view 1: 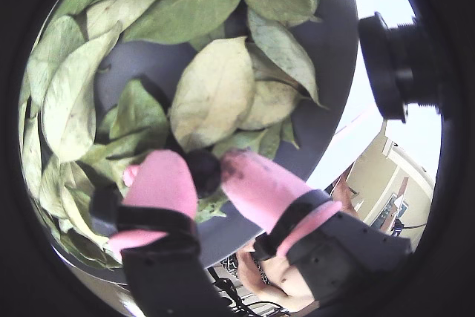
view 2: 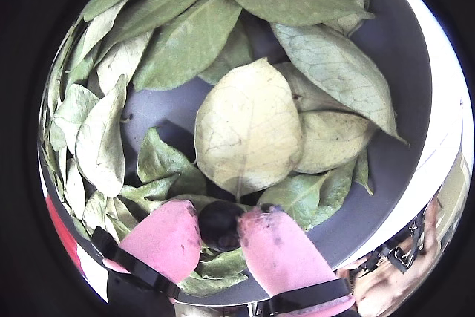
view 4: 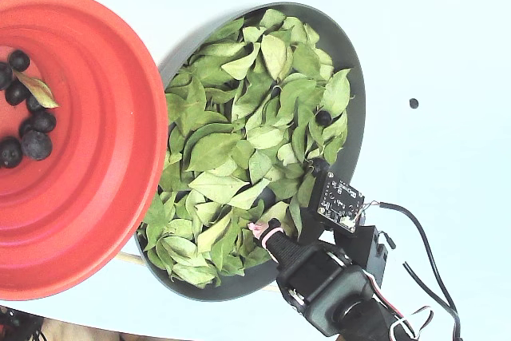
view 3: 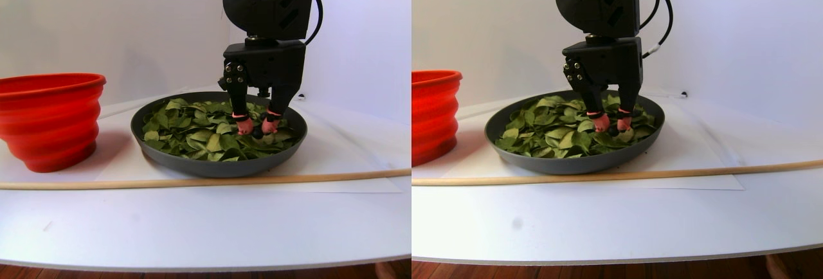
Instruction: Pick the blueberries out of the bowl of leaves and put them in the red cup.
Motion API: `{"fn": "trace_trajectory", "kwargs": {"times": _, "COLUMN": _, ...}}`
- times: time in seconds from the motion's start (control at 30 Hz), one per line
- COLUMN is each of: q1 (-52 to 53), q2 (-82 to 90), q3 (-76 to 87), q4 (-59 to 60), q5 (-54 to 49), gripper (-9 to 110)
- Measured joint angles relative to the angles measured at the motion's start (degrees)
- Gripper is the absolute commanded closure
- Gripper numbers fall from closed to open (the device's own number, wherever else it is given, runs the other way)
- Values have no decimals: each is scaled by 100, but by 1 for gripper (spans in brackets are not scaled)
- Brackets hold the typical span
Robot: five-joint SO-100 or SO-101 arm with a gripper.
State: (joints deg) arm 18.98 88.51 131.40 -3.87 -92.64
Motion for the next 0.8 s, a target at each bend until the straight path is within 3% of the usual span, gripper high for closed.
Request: {"fn": "trace_trajectory", "kwargs": {"times": 0.8, "q1": -475, "q2": 1213, "q3": 167, "q4": 747, "q5": 132, "gripper": 92}}
